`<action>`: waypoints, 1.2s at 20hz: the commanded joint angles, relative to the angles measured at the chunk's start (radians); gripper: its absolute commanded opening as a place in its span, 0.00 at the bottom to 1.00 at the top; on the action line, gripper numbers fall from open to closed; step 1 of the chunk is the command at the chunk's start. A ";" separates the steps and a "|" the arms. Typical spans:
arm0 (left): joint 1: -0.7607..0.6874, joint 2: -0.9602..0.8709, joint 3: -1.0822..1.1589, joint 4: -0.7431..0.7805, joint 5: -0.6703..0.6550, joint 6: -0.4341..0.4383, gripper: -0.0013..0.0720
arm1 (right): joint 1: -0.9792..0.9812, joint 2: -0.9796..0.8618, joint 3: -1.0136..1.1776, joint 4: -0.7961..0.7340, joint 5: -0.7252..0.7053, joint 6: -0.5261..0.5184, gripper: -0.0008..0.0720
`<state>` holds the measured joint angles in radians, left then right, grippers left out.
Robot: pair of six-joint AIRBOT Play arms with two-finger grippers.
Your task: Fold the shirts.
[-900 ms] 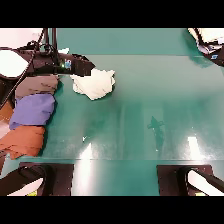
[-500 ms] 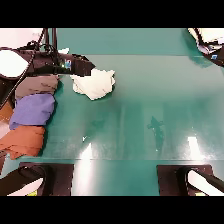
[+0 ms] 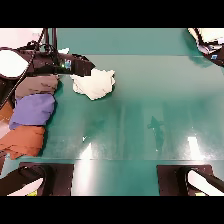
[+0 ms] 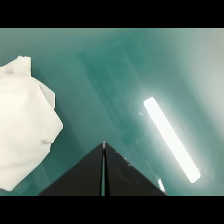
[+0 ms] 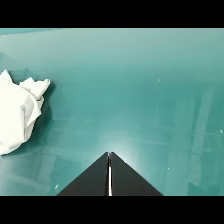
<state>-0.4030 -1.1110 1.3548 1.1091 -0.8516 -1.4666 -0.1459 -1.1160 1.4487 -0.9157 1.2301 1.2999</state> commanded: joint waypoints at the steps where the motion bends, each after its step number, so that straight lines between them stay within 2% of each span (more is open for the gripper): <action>1: 0.000 -0.001 0.000 -0.020 0.056 0.000 0.05 | 0.000 0.000 0.000 0.000 0.000 0.000 0.04; 2: 0.000 -0.003 0.000 -0.010 0.083 0.006 0.05 | 0.000 0.000 0.000 0.001 0.000 0.000 0.04; 3: 0.000 -0.010 0.000 0.019 0.109 0.008 0.18 | 0.000 0.000 0.000 0.002 0.000 0.001 0.04; 4: 0.000 -0.021 0.000 0.073 0.113 0.002 0.59 | 0.000 0.000 0.000 0.005 0.000 0.001 0.04; 5: 0.004 -0.044 -0.001 0.146 0.099 -0.042 0.70 | 0.000 0.000 0.000 0.007 0.000 0.001 0.04; 7: 0.026 -0.119 -0.003 0.247 0.039 -0.134 0.70 | 0.000 0.000 0.000 0.007 -0.001 0.001 0.04; 10: 0.108 -0.277 -0.005 0.237 0.004 -0.161 0.70 | 0.000 0.000 0.000 0.008 0.004 0.001 0.04; 15: 0.240 -0.484 -0.005 0.005 0.016 -0.157 0.70 | 0.000 0.000 0.000 0.008 0.038 0.001 0.04; 18: 0.250 -0.542 -0.005 -0.049 0.070 -0.157 0.71 | 0.000 0.000 0.000 0.008 0.038 0.001 0.04; 21: 0.250 -0.555 -0.004 -0.079 0.124 -0.157 0.70 | 0.000 0.000 0.000 0.008 0.038 0.001 0.04; 22: 0.250 -0.554 0.002 -0.083 0.129 -0.157 0.61 | 0.001 0.000 0.000 0.008 0.038 0.001 0.04; 24: 0.250 -0.550 0.035 -0.084 0.107 -0.156 0.05 | 0.000 0.000 0.000 0.008 0.039 0.001 0.04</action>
<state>-0.1566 -1.6520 1.3666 1.0515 -0.7513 -1.6230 -0.1459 -1.1160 1.4487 -0.9081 1.2671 1.3006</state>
